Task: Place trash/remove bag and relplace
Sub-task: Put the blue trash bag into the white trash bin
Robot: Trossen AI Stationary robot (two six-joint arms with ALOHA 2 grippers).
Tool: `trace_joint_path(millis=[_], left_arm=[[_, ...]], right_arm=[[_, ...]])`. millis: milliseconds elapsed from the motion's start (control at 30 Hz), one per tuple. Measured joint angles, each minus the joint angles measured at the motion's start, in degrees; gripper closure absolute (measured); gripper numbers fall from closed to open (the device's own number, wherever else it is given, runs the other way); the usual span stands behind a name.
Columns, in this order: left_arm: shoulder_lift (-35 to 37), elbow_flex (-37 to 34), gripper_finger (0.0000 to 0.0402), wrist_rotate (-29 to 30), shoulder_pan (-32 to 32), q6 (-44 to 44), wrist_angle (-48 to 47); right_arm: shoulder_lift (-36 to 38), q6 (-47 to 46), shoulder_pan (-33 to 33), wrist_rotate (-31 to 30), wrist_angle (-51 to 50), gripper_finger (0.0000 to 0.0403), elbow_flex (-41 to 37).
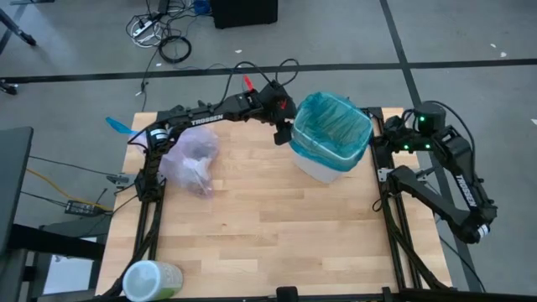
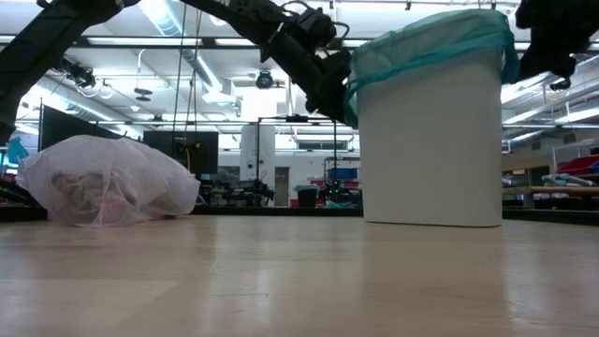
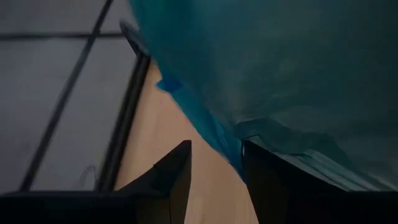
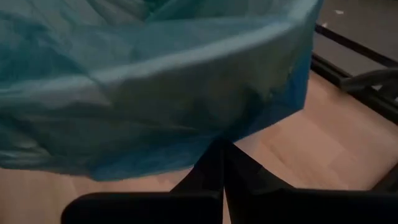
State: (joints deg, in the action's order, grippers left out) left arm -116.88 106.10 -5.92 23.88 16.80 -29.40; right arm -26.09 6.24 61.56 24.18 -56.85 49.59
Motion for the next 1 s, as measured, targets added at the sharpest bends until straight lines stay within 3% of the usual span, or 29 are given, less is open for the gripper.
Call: trace_joint_path(millis=[467, 1000], left_arm=[[-0.1, -10.1, 0.0252, 0.1, -0.6, -5.9, 13.3], [-0.1, -16.5, 0.0252, 0.1, -0.8, -9.9, 20.7]], right_arm=[[0.0, -5.0, -3.8, 0.8, 10.3, 0.0403, -9.2], [-4.5, -10.6, -15.7, -12.4, 10.6, 0.0403, -9.3]])
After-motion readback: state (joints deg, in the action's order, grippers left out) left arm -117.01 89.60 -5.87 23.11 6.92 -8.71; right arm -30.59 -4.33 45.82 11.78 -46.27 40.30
